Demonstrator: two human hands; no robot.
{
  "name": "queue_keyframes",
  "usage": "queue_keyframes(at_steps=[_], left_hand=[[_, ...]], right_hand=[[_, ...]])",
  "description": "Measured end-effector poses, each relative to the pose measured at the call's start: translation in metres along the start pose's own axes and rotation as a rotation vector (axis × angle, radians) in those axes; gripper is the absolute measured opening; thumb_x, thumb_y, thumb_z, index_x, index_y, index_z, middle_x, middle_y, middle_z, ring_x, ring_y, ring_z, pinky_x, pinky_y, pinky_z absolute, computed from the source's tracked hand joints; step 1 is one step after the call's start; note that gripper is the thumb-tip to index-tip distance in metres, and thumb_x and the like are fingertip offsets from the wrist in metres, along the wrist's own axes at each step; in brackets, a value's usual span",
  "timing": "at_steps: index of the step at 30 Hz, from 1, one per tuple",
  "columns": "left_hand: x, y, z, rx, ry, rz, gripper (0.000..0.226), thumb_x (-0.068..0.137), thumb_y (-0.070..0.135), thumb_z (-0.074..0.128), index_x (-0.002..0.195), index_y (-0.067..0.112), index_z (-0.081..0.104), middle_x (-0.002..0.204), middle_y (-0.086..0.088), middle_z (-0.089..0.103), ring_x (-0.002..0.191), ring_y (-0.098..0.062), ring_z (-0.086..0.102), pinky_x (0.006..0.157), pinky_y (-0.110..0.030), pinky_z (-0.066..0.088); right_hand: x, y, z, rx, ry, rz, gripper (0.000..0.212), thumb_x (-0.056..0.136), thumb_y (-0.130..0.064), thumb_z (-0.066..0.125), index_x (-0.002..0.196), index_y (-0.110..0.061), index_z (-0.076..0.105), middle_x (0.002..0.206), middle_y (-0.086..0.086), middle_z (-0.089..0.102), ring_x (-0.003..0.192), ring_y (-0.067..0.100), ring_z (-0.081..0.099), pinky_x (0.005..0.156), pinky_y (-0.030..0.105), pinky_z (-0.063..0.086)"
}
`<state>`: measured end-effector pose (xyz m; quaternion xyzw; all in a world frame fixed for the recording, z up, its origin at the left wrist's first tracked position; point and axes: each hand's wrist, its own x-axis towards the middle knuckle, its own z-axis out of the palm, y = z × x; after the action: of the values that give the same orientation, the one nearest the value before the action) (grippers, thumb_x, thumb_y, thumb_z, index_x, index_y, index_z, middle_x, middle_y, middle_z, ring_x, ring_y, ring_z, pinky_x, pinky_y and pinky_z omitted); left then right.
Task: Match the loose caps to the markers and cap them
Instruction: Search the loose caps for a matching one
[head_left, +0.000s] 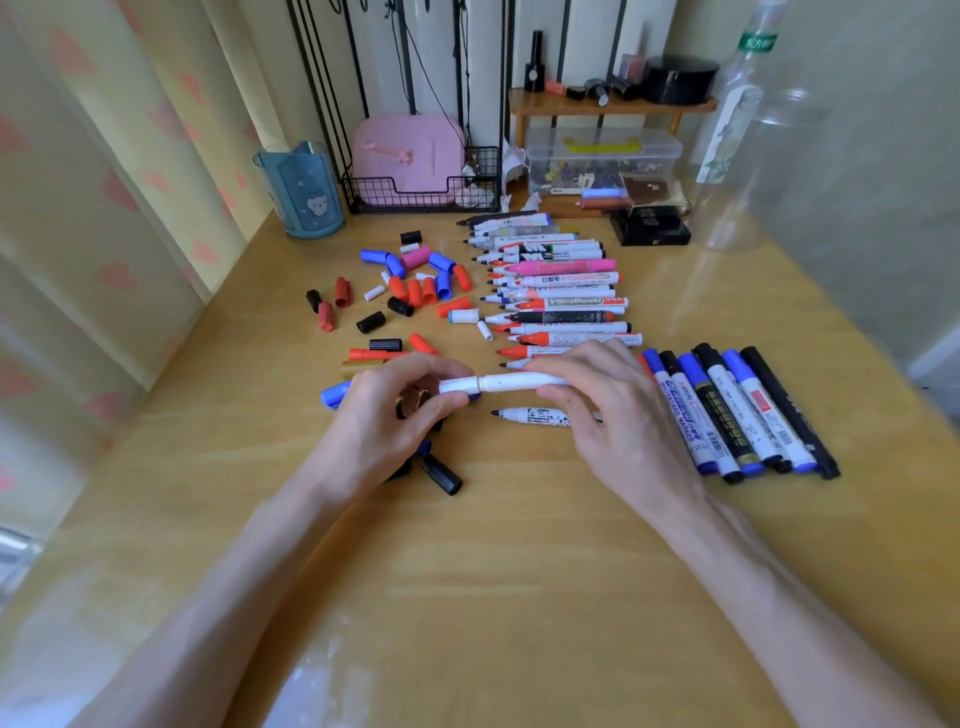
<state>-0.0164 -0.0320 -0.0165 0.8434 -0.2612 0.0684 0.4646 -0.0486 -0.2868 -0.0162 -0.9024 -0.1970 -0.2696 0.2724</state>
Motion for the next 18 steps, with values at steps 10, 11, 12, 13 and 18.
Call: queue_keyframes(at_steps=[10,11,12,13,18], left_hand=[[-0.005,0.004,0.004,0.132,0.046,0.024,0.010,0.100,0.024,0.068,0.108,0.023,0.075,0.075,0.010,0.065,0.067,-0.021,0.059,0.064,-0.037,0.051],[-0.005,0.006,0.004,0.135,0.062,0.028,0.013,0.099,0.027,0.067,0.107,0.022,0.076,0.074,0.012,0.065,0.067,-0.020,0.060,0.063,-0.033,0.050],[-0.005,0.008,0.005,0.143,0.075,0.032,0.016,0.098,0.029,0.066,0.107,0.022,0.076,0.074,0.014,0.065,0.068,-0.019,0.061,0.062,-0.028,0.048],[-0.004,0.011,0.005,0.151,0.083,0.037,0.017,0.097,0.029,0.065,0.107,0.022,0.076,0.075,0.016,0.064,0.068,-0.018,0.061,0.063,-0.023,0.046],[-0.003,0.014,0.010,0.132,0.042,0.039,0.012,0.100,0.021,0.068,0.110,0.021,0.075,0.083,0.027,0.064,0.072,-0.010,0.059,0.066,-0.017,0.041]], right_hand=[[-0.009,-0.006,0.006,0.015,0.026,-0.029,0.028,0.095,-0.009,0.071,0.122,-0.015,0.076,0.094,-0.006,0.066,0.087,0.019,0.060,0.074,0.034,0.049],[-0.009,-0.007,0.006,0.012,0.036,-0.029,0.028,0.094,-0.007,0.072,0.121,-0.014,0.076,0.093,-0.005,0.066,0.086,0.019,0.060,0.073,0.032,0.048],[-0.009,-0.008,0.006,0.009,0.045,-0.028,0.029,0.093,-0.005,0.072,0.120,-0.013,0.077,0.092,-0.005,0.067,0.085,0.019,0.060,0.072,0.031,0.047],[-0.009,-0.008,0.006,0.006,0.050,-0.026,0.029,0.093,-0.004,0.073,0.120,-0.013,0.077,0.091,-0.005,0.067,0.084,0.019,0.060,0.072,0.030,0.047],[-0.006,-0.009,-0.003,-0.003,-0.042,-0.010,0.024,0.099,-0.026,0.064,0.118,-0.019,0.077,0.092,-0.007,0.070,0.083,0.018,0.063,0.075,0.041,0.048]])
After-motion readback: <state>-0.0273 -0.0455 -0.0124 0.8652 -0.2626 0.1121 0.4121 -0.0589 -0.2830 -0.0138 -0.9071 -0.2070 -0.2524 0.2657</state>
